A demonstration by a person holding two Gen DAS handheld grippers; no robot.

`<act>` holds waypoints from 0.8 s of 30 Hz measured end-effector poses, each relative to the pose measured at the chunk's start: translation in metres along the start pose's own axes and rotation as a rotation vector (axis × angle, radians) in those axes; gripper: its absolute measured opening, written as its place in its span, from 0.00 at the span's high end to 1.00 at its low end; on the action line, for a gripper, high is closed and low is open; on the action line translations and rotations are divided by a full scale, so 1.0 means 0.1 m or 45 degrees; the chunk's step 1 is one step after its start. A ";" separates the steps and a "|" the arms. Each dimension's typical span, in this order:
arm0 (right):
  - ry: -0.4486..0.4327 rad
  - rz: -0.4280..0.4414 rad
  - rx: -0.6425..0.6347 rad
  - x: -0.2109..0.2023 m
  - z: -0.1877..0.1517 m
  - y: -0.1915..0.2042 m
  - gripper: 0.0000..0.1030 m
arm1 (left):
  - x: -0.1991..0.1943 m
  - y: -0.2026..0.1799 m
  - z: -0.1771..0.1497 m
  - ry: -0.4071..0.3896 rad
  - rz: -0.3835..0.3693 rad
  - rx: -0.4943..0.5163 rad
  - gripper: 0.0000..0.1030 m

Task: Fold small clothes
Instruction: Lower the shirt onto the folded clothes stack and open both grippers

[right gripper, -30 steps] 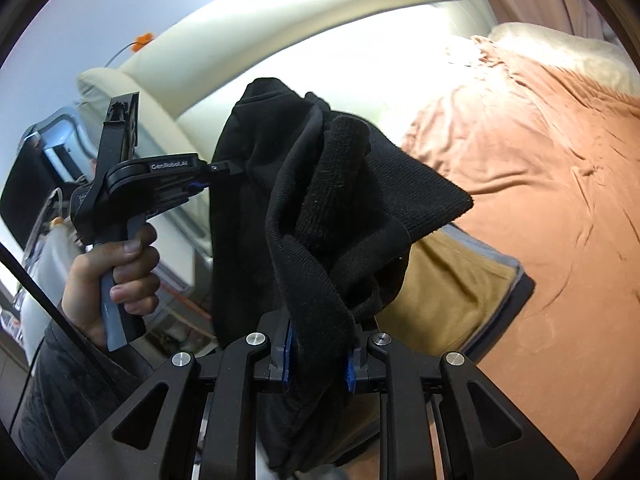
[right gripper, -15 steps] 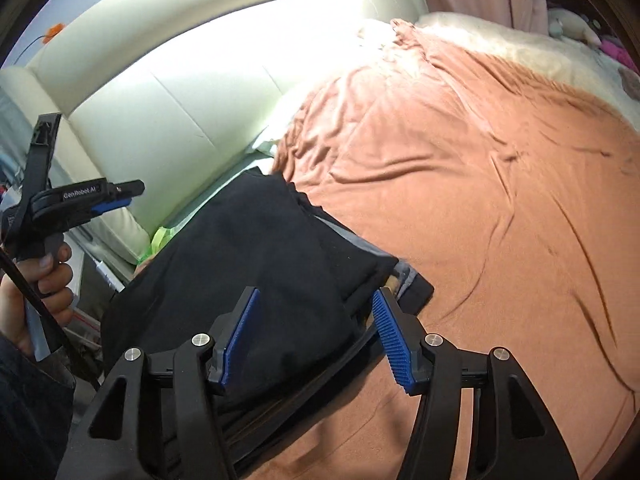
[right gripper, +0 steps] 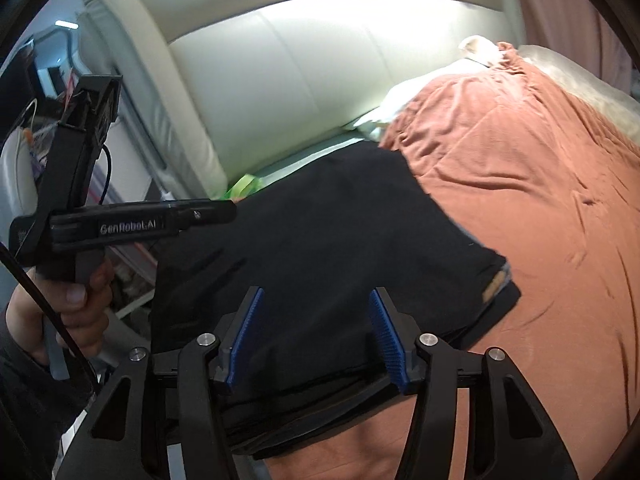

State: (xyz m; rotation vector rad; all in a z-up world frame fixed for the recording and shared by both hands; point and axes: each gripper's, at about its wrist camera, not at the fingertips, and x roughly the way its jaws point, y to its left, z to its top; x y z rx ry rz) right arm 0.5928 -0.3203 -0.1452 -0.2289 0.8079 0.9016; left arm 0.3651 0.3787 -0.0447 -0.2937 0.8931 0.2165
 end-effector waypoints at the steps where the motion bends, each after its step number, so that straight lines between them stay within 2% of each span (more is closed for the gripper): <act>1: 0.011 0.017 -0.015 0.05 -0.01 0.05 0.56 | 0.01 0.00 -0.08 0.012 -0.004 0.000 0.60; 5: 0.064 0.031 -0.097 0.26 -0.06 0.19 0.57 | 0.04 0.06 -0.37 0.041 -0.002 -0.040 0.60; 9: 0.148 -0.024 -0.141 0.47 -0.23 0.05 0.60 | 0.04 0.07 -0.61 0.050 -0.036 -0.064 0.60; 12: 0.146 -0.017 -0.123 0.44 -0.27 -0.03 0.60 | -0.02 0.00 -0.72 0.022 -0.016 -0.072 0.60; 17: 0.165 -0.022 -0.096 0.35 -0.34 -0.06 0.60 | -0.09 -0.18 -0.95 0.018 -0.042 -0.039 0.60; 20: 0.179 -0.052 -0.074 0.24 -0.40 -0.06 0.60 | -0.10 -0.27 -1.10 0.007 -0.023 -0.012 0.62; 24: 0.172 -0.061 -0.034 0.09 -0.49 -0.08 0.60 | -0.16 -0.27 -1.23 -0.009 -0.042 -0.052 0.62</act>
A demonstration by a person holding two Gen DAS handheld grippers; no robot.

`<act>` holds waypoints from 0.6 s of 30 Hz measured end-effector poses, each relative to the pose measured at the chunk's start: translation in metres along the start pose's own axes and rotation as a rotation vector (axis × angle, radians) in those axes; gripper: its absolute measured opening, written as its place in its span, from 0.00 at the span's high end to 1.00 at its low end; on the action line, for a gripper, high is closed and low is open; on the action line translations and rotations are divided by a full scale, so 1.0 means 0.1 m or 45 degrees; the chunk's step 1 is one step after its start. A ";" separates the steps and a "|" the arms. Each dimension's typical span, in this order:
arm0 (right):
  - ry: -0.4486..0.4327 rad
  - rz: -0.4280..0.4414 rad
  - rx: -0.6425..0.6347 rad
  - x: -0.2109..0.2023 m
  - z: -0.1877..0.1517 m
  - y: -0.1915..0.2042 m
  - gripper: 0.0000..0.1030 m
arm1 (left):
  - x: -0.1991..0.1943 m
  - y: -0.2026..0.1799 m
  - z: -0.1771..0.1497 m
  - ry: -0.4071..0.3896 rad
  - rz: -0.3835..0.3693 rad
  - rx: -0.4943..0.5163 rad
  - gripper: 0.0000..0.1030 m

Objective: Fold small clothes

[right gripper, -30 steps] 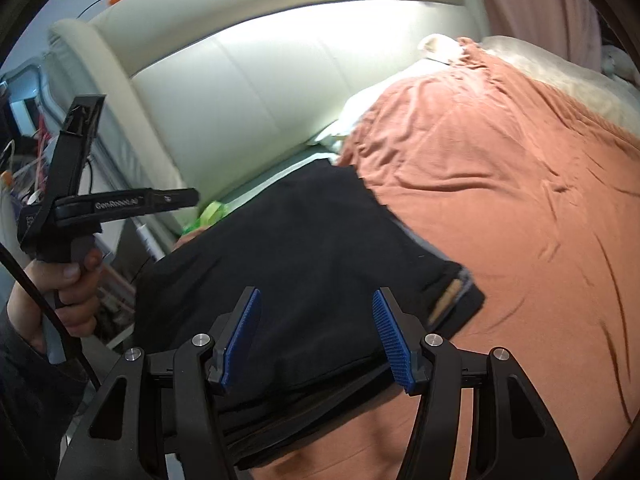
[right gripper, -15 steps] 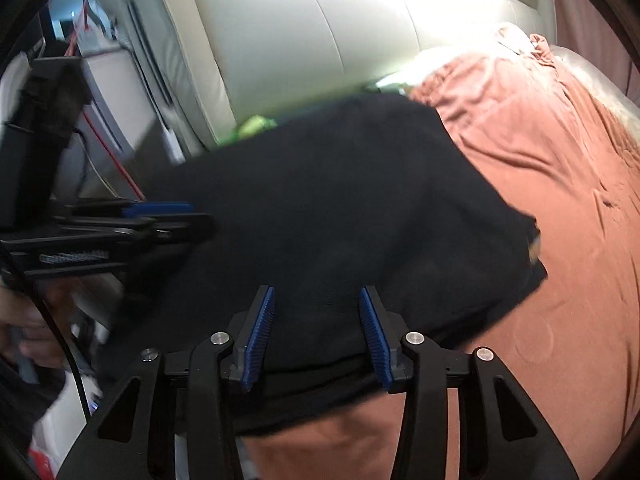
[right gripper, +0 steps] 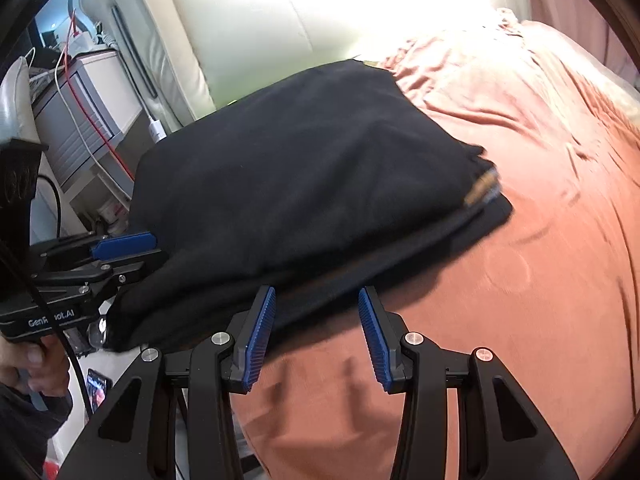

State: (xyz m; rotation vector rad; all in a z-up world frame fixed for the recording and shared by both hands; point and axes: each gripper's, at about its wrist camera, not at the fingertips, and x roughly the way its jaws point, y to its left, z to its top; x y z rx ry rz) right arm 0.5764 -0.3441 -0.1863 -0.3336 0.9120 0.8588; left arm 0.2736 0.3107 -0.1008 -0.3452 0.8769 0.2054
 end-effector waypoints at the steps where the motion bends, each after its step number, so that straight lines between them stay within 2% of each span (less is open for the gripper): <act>1: -0.006 0.001 0.011 -0.07 -0.04 -0.01 0.60 | -0.02 0.00 -0.02 -0.003 -0.009 -0.005 0.63; 9: -0.111 -0.048 0.114 -0.71 -0.34 -0.12 0.60 | -0.19 -0.18 -0.19 -0.012 -0.055 0.011 0.65; 17: -0.211 -0.113 0.176 -1.35 -0.72 -0.07 0.60 | -0.56 -0.44 -0.33 -0.098 -0.089 0.022 0.65; 18: -0.219 -0.117 0.182 -1.41 -0.77 -0.06 0.56 | -0.61 -0.48 -0.35 -0.107 -0.087 0.031 0.65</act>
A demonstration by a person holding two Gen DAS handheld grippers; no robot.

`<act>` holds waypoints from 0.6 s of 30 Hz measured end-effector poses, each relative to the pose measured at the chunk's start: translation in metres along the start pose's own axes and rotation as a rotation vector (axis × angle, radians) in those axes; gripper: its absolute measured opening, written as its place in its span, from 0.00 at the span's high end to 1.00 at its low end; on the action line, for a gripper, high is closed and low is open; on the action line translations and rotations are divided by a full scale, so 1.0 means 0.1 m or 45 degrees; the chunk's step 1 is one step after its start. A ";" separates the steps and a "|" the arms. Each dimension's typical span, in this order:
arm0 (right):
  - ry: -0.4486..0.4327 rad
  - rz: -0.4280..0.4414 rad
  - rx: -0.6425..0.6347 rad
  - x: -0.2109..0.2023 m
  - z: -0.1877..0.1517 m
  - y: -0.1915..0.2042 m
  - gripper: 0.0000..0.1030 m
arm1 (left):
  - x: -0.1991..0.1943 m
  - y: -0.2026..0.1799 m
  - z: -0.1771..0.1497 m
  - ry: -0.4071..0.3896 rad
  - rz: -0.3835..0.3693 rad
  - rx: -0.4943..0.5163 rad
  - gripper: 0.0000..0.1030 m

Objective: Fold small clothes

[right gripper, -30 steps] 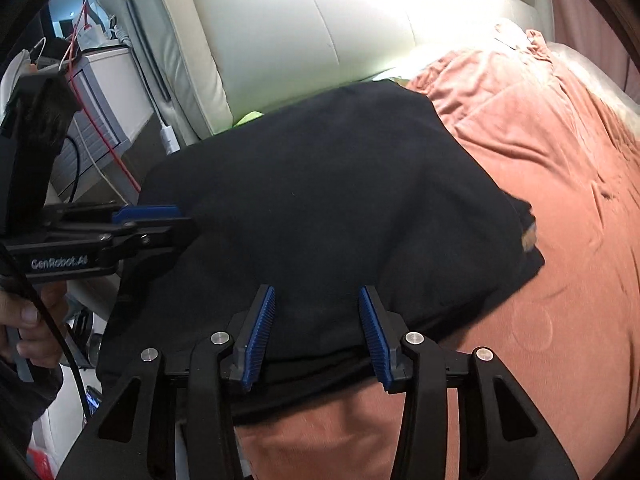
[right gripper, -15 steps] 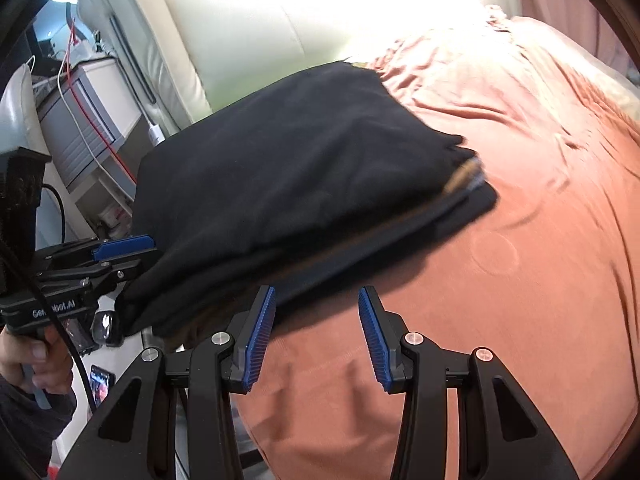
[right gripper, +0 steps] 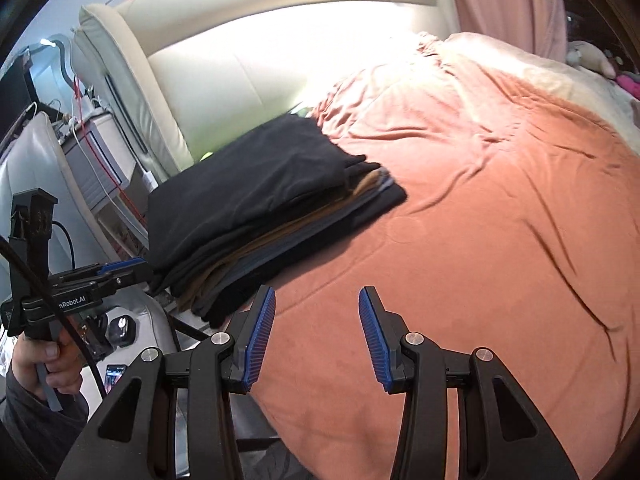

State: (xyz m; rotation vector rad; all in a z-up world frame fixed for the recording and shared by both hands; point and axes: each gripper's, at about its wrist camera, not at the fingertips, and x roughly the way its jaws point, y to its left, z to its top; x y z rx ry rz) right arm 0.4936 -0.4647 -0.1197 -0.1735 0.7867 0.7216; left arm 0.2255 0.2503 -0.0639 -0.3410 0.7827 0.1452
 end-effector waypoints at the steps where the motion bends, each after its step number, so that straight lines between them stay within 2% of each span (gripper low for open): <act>1: -0.014 -0.009 0.005 -0.10 -0.05 0.00 0.54 | -0.06 -0.07 -0.02 -0.011 -0.004 0.011 0.65; 11: -0.143 -0.076 0.027 -1.00 -0.60 -0.03 0.30 | -0.50 -0.64 -0.37 -0.090 -0.071 0.092 0.61; 13: -0.169 -0.095 0.035 -1.18 -0.73 -0.03 0.21 | -0.60 -0.75 -0.46 -0.116 -0.072 0.108 0.54; 15: -0.195 -0.113 0.044 -1.34 -0.84 -0.02 0.20 | -0.72 -0.86 -0.54 -0.162 -0.069 0.127 0.38; 16: -0.208 -0.125 0.052 -1.44 -0.92 -0.02 0.19 | -0.76 -0.89 -0.58 -0.180 -0.069 0.135 0.34; 18: -0.228 -0.150 0.056 -1.61 -1.04 0.01 0.13 | -0.90 -1.00 -0.67 -0.228 -0.069 0.164 0.20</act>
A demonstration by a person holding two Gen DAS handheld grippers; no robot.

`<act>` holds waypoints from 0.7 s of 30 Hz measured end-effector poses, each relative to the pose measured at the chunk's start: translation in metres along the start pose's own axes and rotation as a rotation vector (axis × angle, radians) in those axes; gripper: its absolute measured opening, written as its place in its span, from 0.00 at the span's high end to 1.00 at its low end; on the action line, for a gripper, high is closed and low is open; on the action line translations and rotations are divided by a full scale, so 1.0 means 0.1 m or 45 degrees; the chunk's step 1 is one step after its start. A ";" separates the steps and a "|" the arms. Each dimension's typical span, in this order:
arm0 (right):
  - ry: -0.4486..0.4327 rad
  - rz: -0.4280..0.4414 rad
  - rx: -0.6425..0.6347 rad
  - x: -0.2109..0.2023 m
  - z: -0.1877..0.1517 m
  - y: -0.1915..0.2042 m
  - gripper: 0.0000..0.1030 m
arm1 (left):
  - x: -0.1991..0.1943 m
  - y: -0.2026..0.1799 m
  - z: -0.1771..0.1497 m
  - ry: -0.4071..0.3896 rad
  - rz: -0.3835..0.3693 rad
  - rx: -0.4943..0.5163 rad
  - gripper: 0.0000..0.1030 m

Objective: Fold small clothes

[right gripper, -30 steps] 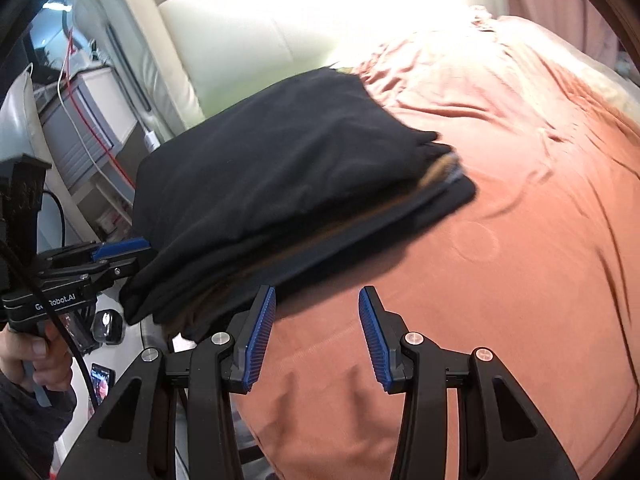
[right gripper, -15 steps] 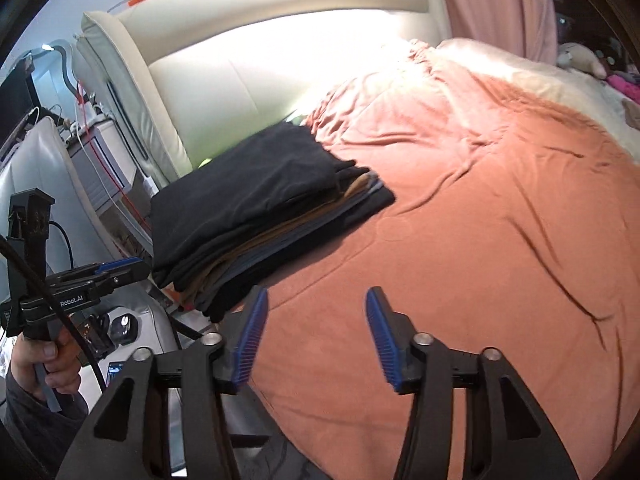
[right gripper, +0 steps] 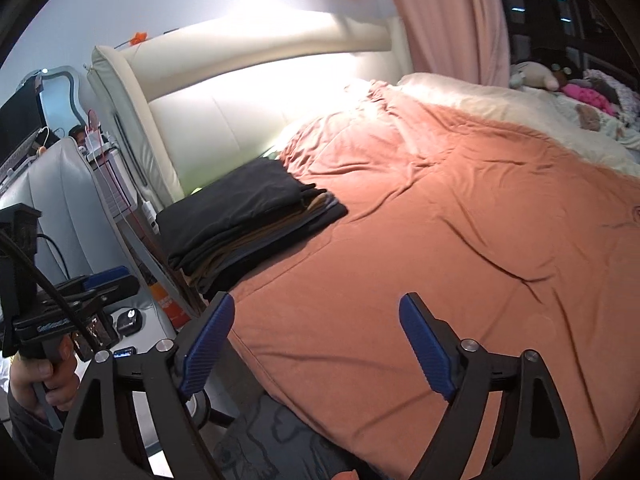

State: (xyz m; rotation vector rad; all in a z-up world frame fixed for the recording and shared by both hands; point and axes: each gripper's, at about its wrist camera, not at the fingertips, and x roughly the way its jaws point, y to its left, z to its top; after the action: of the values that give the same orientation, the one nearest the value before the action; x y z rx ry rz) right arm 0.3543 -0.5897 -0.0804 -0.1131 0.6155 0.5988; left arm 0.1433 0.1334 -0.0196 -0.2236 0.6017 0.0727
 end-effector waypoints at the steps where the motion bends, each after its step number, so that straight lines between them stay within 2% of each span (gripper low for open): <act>1: -0.010 -0.008 -0.004 -0.07 -0.03 0.01 0.10 | -0.09 -0.06 -0.03 -0.027 0.002 0.008 0.16; 3: -0.038 -0.021 -0.011 -0.26 -0.12 0.03 0.01 | -0.18 -0.12 -0.06 -0.061 0.000 0.012 0.04; 5: -0.067 -0.029 -0.014 -0.44 -0.20 0.05 0.00 | -0.31 -0.21 -0.11 -0.103 0.001 0.024 0.00; 10: -0.128 -0.092 -0.023 -0.83 -0.43 0.07 0.00 | -0.51 -0.37 -0.21 -0.149 0.018 0.052 0.00; 21: -0.190 -0.118 0.061 -1.39 -0.95 -0.03 0.00 | -0.75 -0.58 -0.42 -0.212 -0.006 0.093 0.00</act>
State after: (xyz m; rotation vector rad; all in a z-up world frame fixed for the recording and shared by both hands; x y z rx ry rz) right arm 0.2168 -0.6869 -0.0779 -0.0507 0.4771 0.4975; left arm 0.0661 0.0669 0.0005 -0.1464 0.4370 0.0641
